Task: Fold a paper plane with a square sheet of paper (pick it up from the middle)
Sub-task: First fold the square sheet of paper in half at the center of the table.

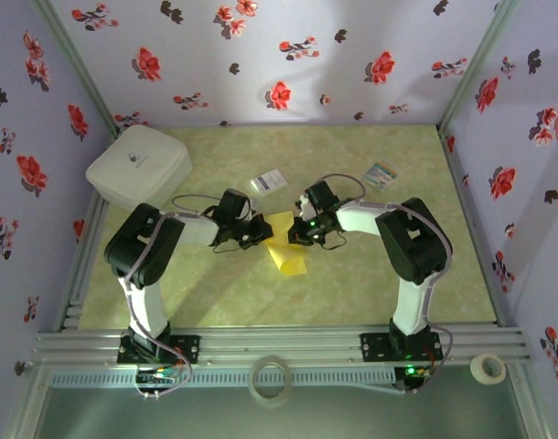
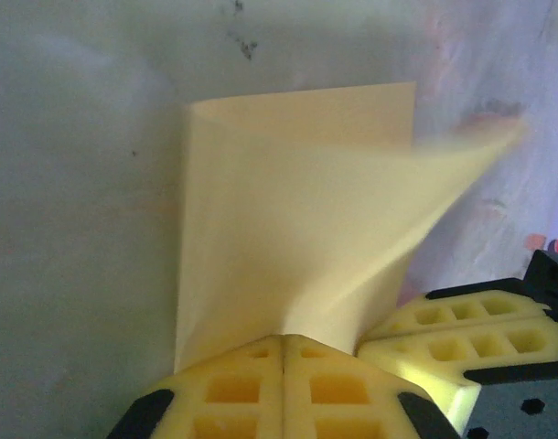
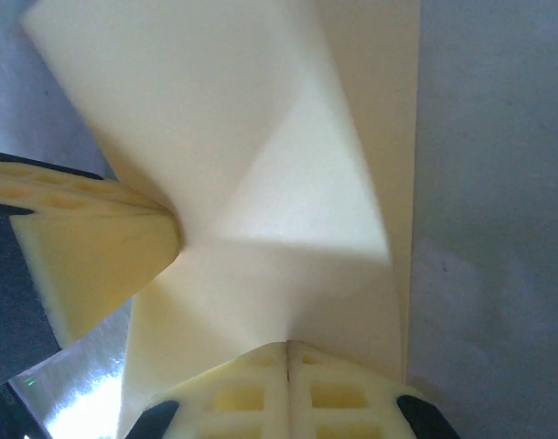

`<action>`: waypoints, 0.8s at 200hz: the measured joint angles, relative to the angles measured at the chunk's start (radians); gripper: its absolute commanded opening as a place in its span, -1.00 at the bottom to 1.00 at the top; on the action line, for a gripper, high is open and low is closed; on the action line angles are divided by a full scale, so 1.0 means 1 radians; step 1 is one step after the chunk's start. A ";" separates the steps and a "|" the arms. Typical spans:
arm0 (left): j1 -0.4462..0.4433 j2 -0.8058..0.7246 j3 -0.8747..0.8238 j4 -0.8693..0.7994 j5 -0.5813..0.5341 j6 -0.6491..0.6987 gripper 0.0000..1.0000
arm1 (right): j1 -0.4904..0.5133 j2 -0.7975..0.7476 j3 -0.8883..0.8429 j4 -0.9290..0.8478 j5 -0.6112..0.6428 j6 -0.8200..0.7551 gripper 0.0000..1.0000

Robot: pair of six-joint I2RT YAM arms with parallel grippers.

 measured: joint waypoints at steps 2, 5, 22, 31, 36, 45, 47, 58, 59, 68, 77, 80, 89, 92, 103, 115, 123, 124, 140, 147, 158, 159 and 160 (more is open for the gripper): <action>0.000 0.000 0.000 0.000 0.000 0.001 -1.00 | 0.000 0.000 0.000 0.000 0.000 0.000 -1.00; 0.001 0.000 -0.001 0.000 0.002 0.005 -1.00 | 0.000 0.000 0.000 0.000 0.000 0.000 -1.00; 0.001 0.000 -0.001 0.000 0.003 0.016 -1.00 | 0.000 0.000 0.000 0.000 0.000 0.000 -1.00; 0.001 0.000 -0.001 0.000 0.003 0.021 -1.00 | 0.000 0.000 0.000 0.000 0.000 0.000 -1.00; 0.001 0.000 0.000 -0.002 0.003 0.024 -1.00 | 0.000 0.000 0.000 0.000 0.000 0.000 -1.00; 0.001 -0.002 0.003 -0.009 0.003 0.029 -1.00 | 0.000 0.000 0.000 0.000 0.000 0.000 -1.00; 0.001 -0.002 0.004 -0.013 0.003 0.031 -1.00 | 0.000 0.000 0.000 0.000 0.000 0.000 -1.00; 0.003 -0.005 0.012 -0.032 0.003 0.034 -1.00 | 0.000 0.000 0.000 0.000 0.000 0.000 -1.00; 0.003 -0.005 0.013 -0.034 0.003 0.035 -1.00 | 0.000 0.000 0.000 0.000 0.000 0.000 -1.00; 0.007 -0.007 0.022 -0.051 0.003 0.035 -1.00 | 0.000 0.000 0.000 0.000 0.000 0.000 -1.00; 0.011 -0.007 0.037 -0.067 0.003 0.035 -1.00 | 0.000 0.000 0.000 0.000 0.000 0.000 -1.00; 0.012 -0.007 0.042 -0.071 0.003 0.035 -1.00 | 0.000 0.000 0.000 0.000 0.000 0.000 -1.00; 0.016 -0.007 0.061 -0.082 0.003 0.038 -1.00 | 0.000 0.000 0.000 0.000 0.000 0.000 -1.00; 0.018 -0.007 0.067 -0.083 0.004 0.039 -1.00 | 0.000 0.000 0.000 0.000 0.000 0.000 -1.00; 0.022 -0.006 0.088 -0.087 0.007 0.040 -1.00 | 0.000 0.000 0.000 0.000 0.000 0.000 -1.00; 0.027 -0.002 0.106 -0.086 0.011 0.042 -1.00 | 0.000 0.000 0.000 0.000 0.000 0.000 -1.00; 0.030 0.005 0.115 -0.083 0.014 0.042 -1.00 | 0.000 0.000 0.000 0.000 0.000 0.000 -1.00; 0.030 0.006 0.116 -0.083 0.014 0.042 -1.00 | 0.000 0.000 0.000 0.000 0.000 0.000 -1.00; 0.037 0.030 0.119 -0.080 0.014 0.042 -1.00 | 0.000 0.000 0.000 0.000 0.000 0.000 -1.00; 0.040 0.042 0.119 -0.081 0.014 0.042 -1.00 | 0.000 0.000 0.000 0.000 0.000 0.000 -1.00; 0.045 0.060 0.117 -0.082 0.014 0.042 -1.00 | 0.000 0.000 0.000 0.000 0.000 0.000 -1.00; 0.047 0.061 0.116 -0.082 0.014 0.043 -1.00 | 0.000 0.000 0.000 0.000 0.000 0.000 -1.00; 0.047 0.062 0.116 -0.082 0.015 0.043 -1.00 | 0.000 0.000 0.000 0.000 0.000 0.000 -1.00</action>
